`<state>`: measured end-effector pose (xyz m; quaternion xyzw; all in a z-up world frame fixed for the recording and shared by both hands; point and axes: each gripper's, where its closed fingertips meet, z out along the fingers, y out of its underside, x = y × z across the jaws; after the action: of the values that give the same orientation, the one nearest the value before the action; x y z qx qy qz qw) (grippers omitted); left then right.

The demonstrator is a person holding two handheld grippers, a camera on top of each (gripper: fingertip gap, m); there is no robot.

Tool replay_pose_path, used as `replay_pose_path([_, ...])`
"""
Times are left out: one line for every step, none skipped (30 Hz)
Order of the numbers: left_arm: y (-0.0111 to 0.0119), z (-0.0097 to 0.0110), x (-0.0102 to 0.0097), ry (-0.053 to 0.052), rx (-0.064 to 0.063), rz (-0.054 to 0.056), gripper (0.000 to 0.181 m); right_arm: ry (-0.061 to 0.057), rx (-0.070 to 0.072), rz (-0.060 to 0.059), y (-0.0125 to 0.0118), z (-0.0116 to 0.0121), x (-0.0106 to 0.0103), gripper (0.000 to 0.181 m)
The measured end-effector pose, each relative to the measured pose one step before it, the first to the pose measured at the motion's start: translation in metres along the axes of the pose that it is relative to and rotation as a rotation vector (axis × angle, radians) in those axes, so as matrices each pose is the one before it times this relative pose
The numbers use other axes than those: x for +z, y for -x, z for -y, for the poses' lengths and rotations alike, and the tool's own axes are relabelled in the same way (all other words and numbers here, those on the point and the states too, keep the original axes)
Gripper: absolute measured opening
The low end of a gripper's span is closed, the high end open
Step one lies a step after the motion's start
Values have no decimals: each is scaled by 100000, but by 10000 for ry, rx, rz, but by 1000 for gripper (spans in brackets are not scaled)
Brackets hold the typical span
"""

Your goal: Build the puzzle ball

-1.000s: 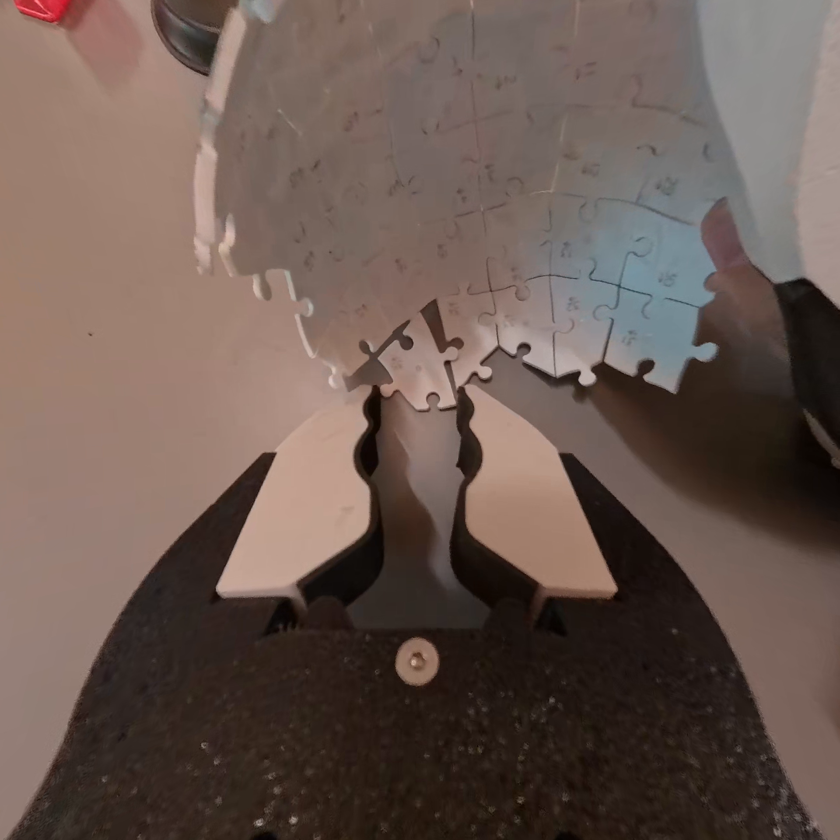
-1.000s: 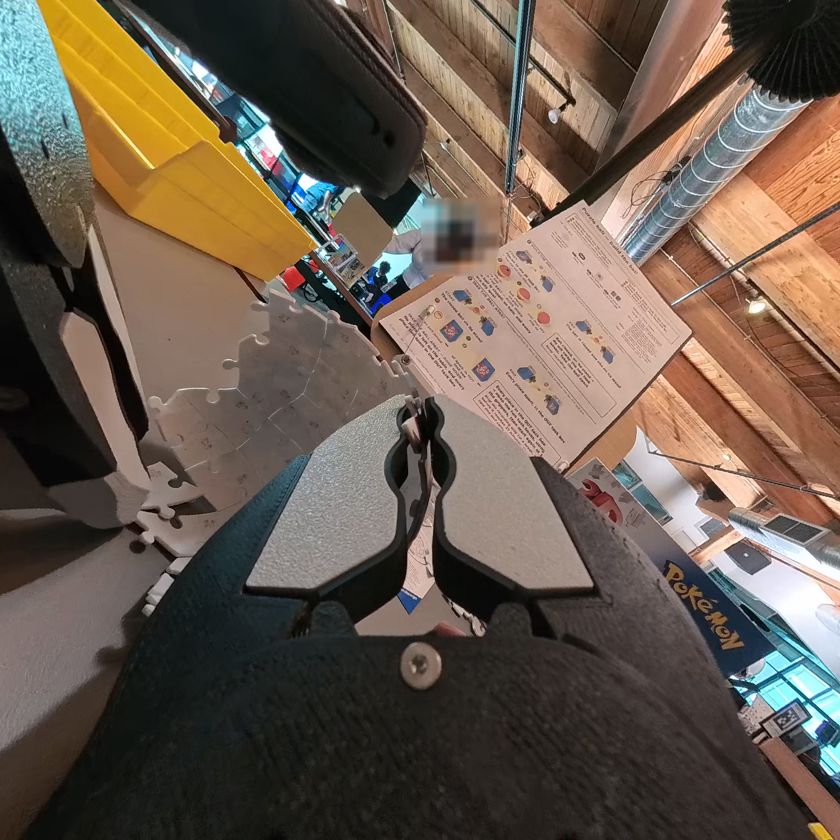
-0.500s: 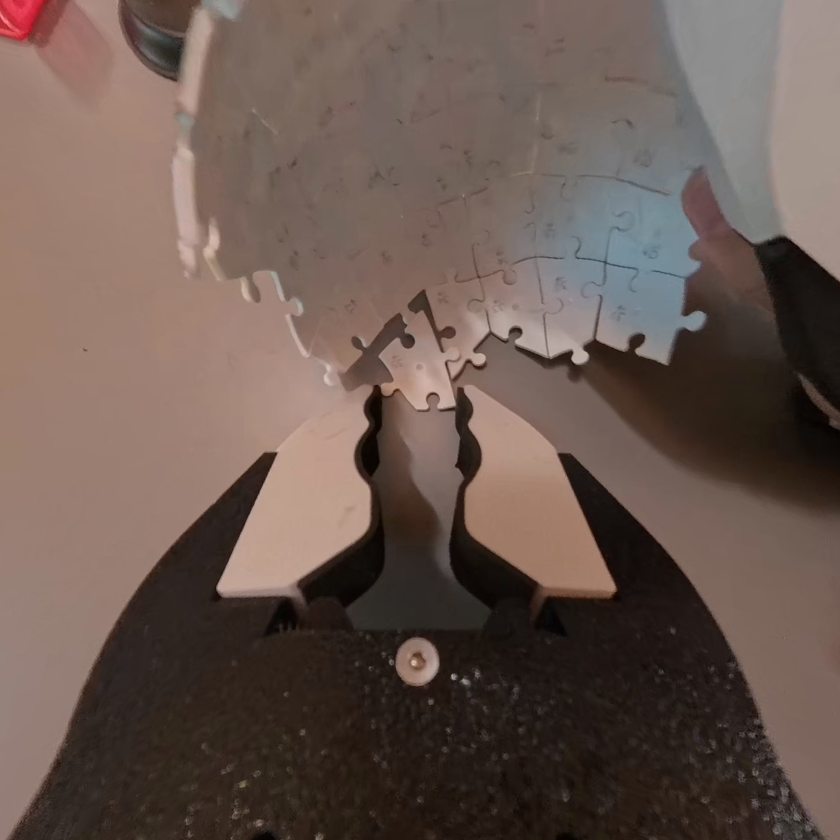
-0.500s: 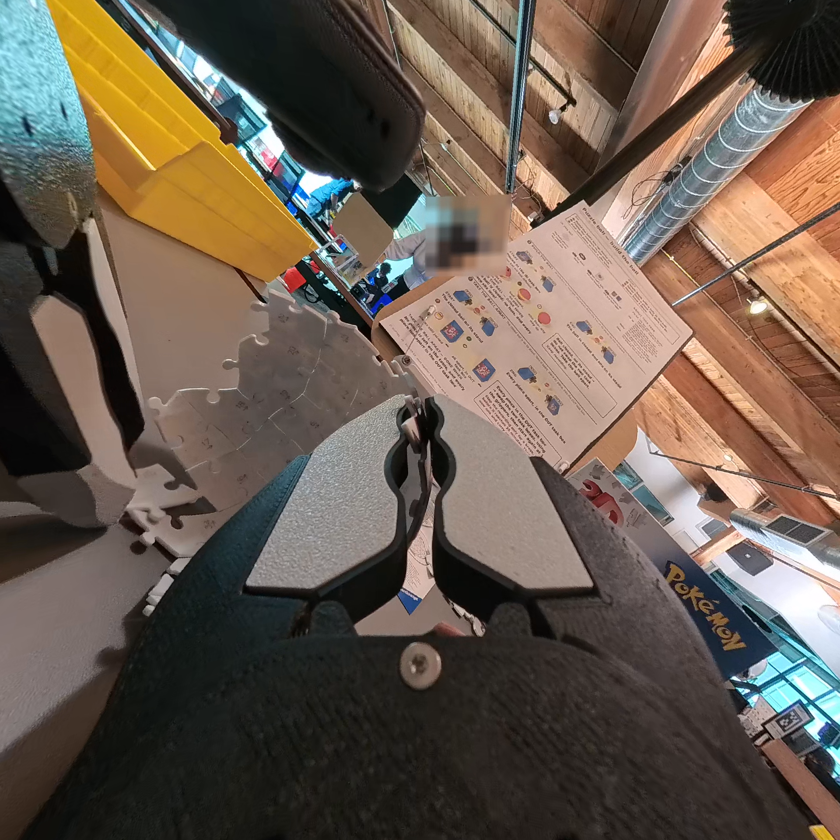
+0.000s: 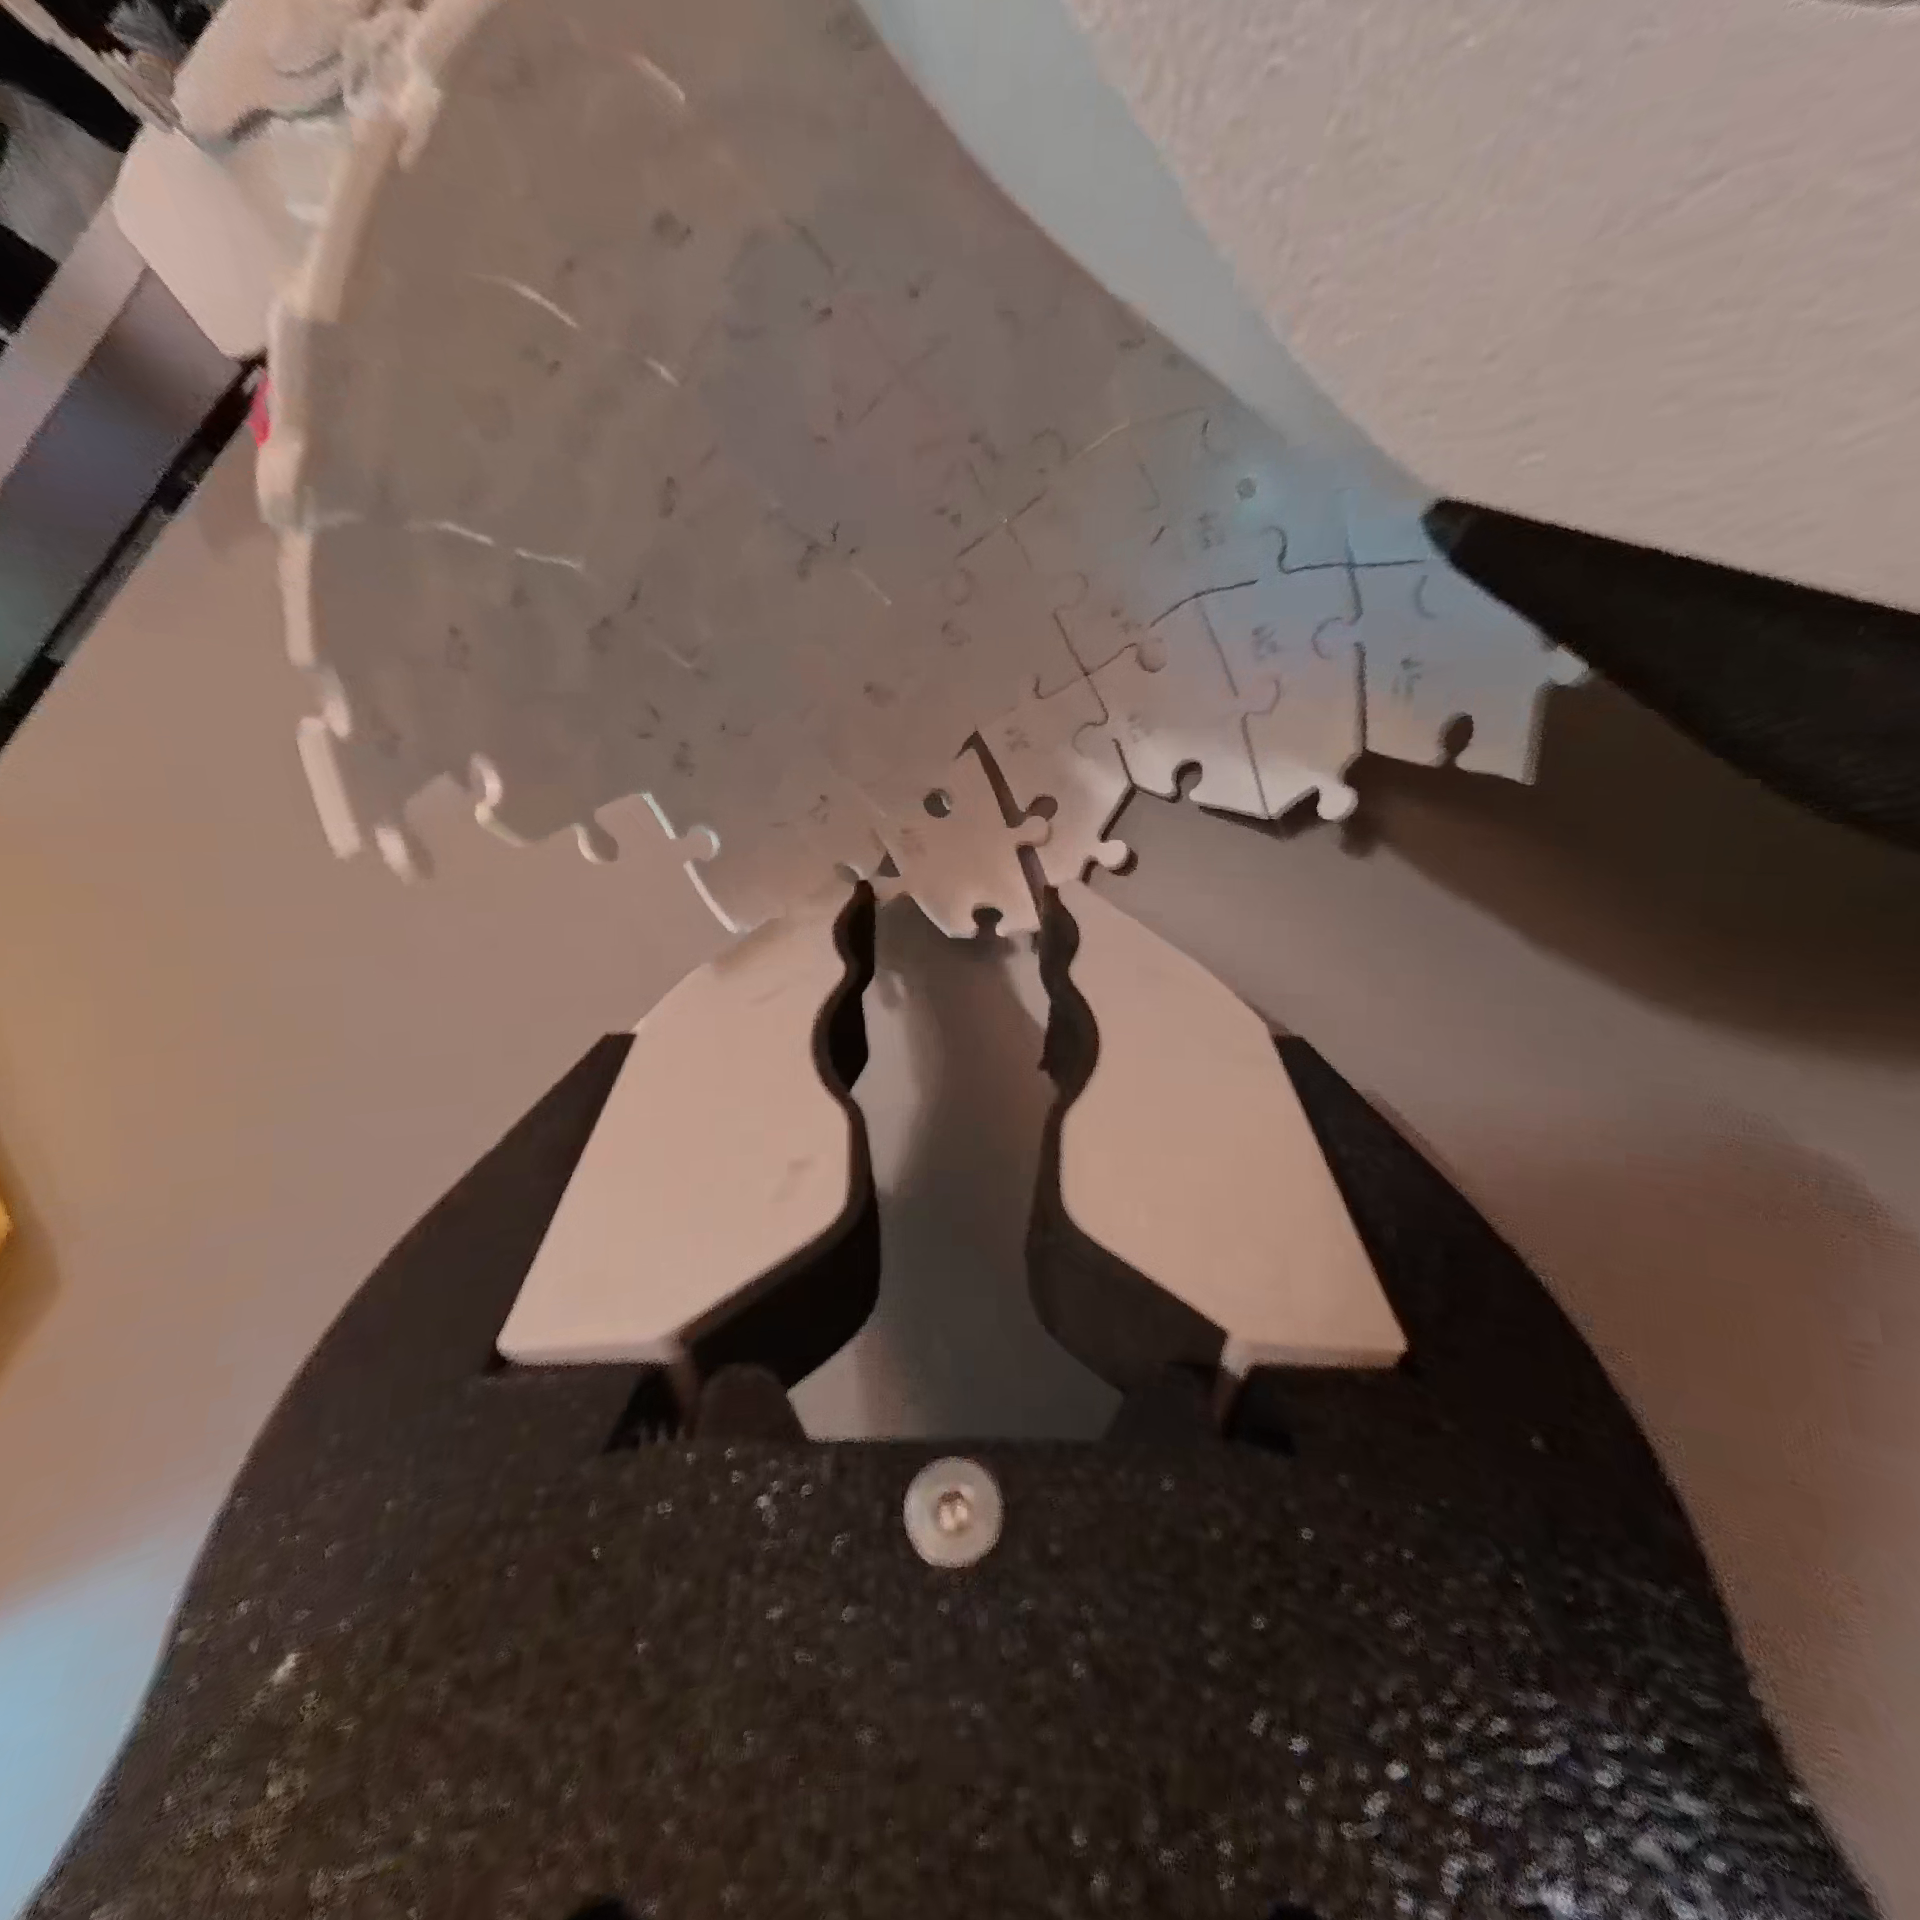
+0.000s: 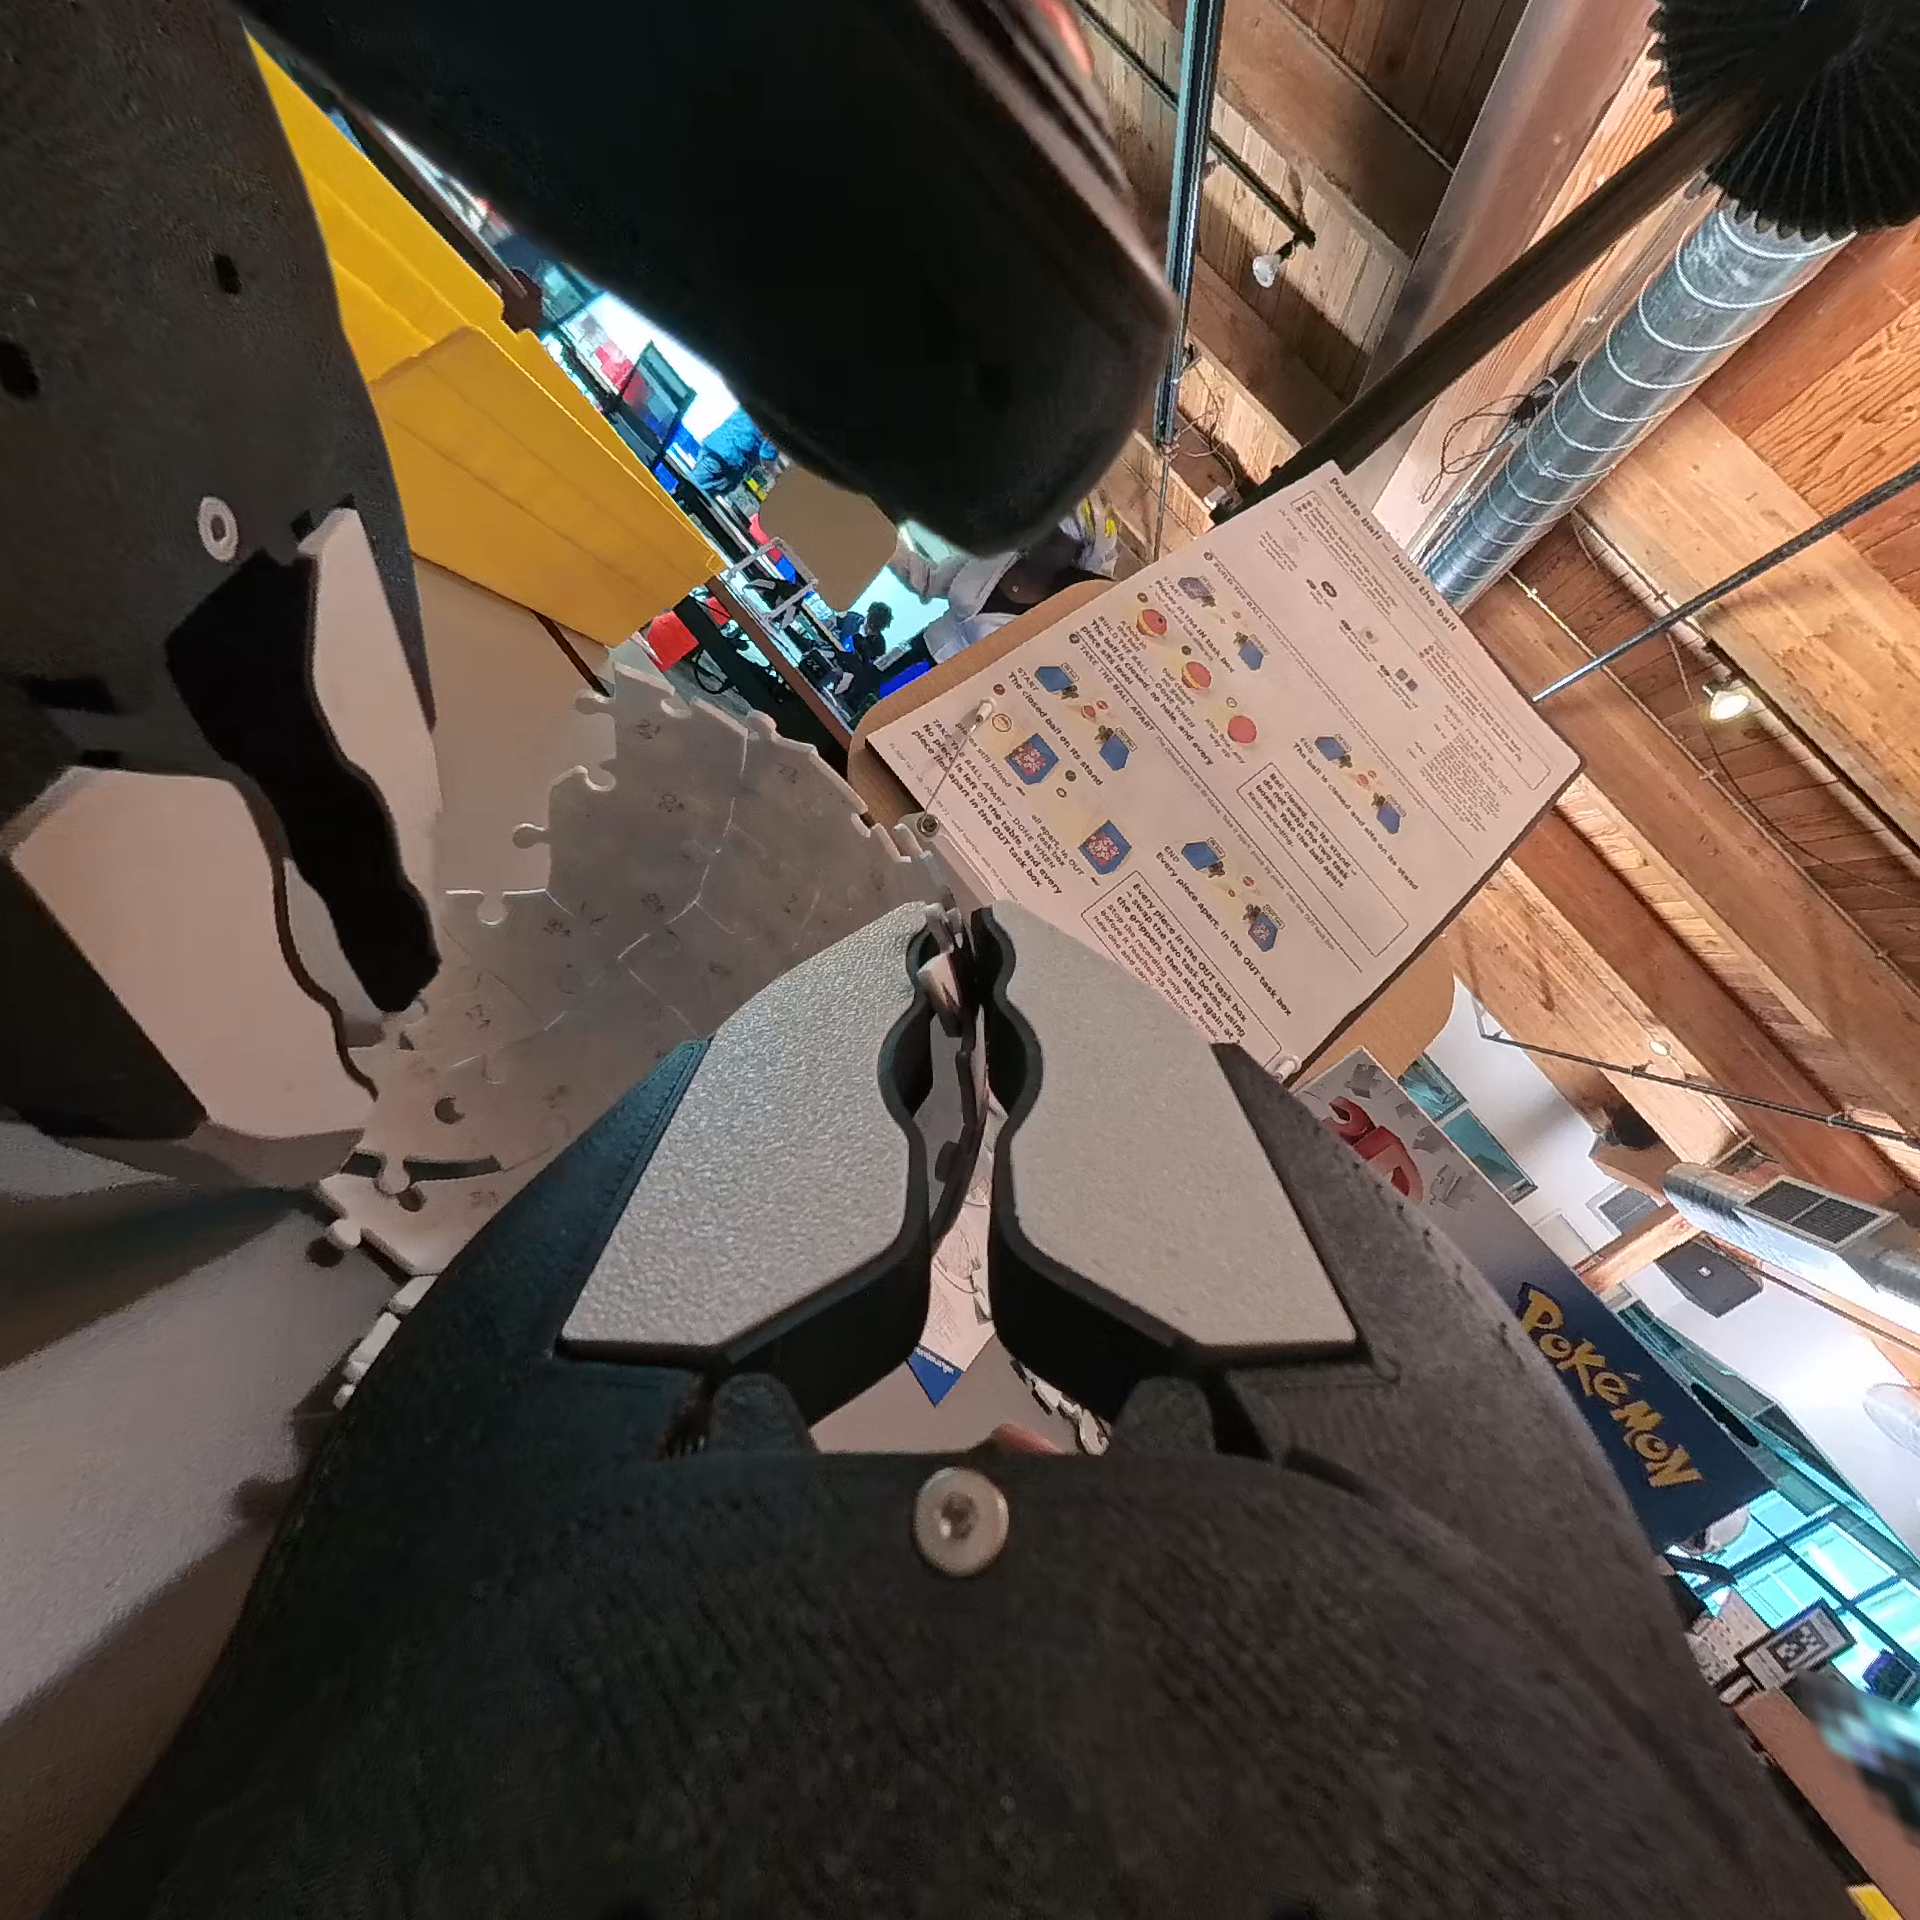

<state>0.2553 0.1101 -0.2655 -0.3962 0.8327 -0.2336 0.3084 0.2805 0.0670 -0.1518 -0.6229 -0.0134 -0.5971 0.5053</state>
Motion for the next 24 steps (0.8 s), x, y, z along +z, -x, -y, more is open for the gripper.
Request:
replay_pose_path([-81,149,7,-107,191,-17,24,29,8,-6,-13,-45,10,6])
replay_pose_path([-23,167,-3,-142,153,33,21,-2,25,-3,-22,-6,-6,6])
replay_pose_path([40,56,-11,-80,133,76,18,10,4,-2,-3,-19,0,6])
replay_pose_path([-27,-86,43,6,88,31,19,-5,7,2,4,8,-10,6])
replay_pose_path([-91,-138,95,33,21,-21,20,2,-5,-5,-4,2,5,6])
replay_pose_path([-1,-56,79,-24,-58,36,19,-17,4,6,14,28,4,6])
replay_pose_path([-3,-13,11,-62,-120,7,19,5,-9,2,12,-1,-7,6])
replay_pose_path([-28,-15,-16,-42,-159,-52,19,1,16,-3,-15,-11,-4,6])
replay_pose_path([-81,-10,-15,-32,-186,-118,18,12,16,0,-8,-26,2,6])
replay_pose_path([-114,32,-46,-49,-222,-155,16,0,7,-1,-4,7,2,6])
replay_pose_path([-131,36,-46,-51,-244,-172,15,-6,-3,2,3,14,-3,6])
replay_pose_path([-160,30,-50,-34,-224,-212,17,-4,-6,0,10,12,-14,5])
replay_pose_path([-39,-33,-23,17,-255,-123,20,11,5,1,2,-20,0,6])
replay_pose_path([154,-88,5,70,-256,27,22,1,17,-4,-17,0,5,6])
replay_pose_path([-74,-19,13,31,-139,-96,25,-6,3,3,10,3,-12,6])
replay_pose_path([-242,7,-5,5,-59,-159,28,10,-11,3,16,-10,3,6])
replay_pose_path([-52,11,-12,10,-70,-1,30,0,6,-5,-13,8,-11,6])
replay_pose_path([-2,81,-49,-14,-57,53,30,-3,2,1,6,10,-5,6])
replay_pose_path([-169,249,-104,-121,-4,-61,30,1,-2,-1,1,5,-8,6])
replay_pose_path([-203,486,-138,-269,71,-64,24,-3,0,0,3,10,-5,6])
replay_pose_path([-31,583,-124,-335,182,63,18,2,4,-2,0,-2,-1,6])
replay_pose_path([206,503,-43,-273,267,224,12,1,5,-2,0,-2,-1,6])
replay_pose_path([293,320,88,-138,300,245,8,3,2,-1,1,13,-1,6])
replay_pose_path([124,83,256,1,263,92,6,7,10,-3,-2,-14,-12,6])
